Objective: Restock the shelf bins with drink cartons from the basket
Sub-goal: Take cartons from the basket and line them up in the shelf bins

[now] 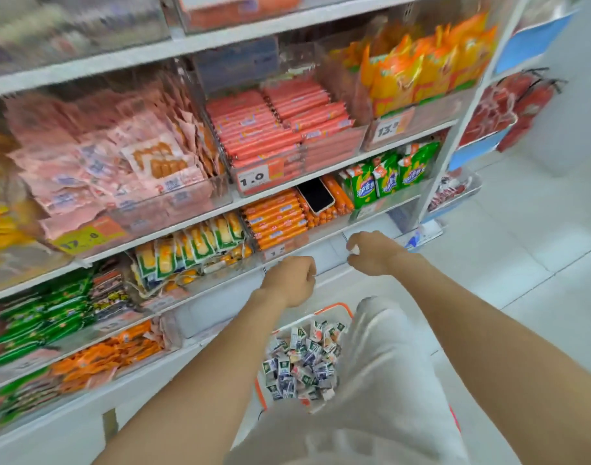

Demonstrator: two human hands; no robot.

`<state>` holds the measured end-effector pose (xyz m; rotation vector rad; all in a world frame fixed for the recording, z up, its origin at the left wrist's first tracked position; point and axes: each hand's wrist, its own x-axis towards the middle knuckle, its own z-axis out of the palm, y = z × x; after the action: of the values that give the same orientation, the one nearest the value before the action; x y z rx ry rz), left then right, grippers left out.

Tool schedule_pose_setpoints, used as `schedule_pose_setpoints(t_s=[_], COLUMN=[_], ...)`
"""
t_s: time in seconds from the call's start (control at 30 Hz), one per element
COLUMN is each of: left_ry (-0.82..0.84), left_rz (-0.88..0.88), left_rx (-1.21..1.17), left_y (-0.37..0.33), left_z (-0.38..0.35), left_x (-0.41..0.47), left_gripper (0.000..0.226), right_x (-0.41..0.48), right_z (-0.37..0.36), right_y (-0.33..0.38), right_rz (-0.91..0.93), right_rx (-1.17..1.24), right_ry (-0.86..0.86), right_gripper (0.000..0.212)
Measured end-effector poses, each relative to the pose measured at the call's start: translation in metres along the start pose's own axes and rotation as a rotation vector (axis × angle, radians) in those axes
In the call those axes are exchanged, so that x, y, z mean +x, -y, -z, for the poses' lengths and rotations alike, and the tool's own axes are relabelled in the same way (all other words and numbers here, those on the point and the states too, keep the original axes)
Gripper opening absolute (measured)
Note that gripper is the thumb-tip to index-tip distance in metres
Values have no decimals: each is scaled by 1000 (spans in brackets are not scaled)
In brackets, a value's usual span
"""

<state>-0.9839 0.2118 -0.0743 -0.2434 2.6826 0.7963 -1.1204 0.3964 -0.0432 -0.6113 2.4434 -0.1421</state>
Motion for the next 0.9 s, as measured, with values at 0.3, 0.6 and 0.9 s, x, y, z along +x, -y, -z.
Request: schedule_pose_setpoints(t_s=[0.3, 0.6, 0.9], left_ry=[-105, -376, -281], left_rz=[-36, 230, 436], left_rx=[-66, -281, -336], left_y=[-12, 2, 22], left_z=[33, -10, -116], left_x=[15, 73, 123], left_gripper=[19, 20, 19], right_x=[13, 119, 197], right_z=[61, 26, -44], right_y=[54, 11, -72], right_rz=[194, 414, 581], right_rx=[-158, -405, -544], right_ry=[-40, 100, 294], right_gripper=[22, 48, 44])
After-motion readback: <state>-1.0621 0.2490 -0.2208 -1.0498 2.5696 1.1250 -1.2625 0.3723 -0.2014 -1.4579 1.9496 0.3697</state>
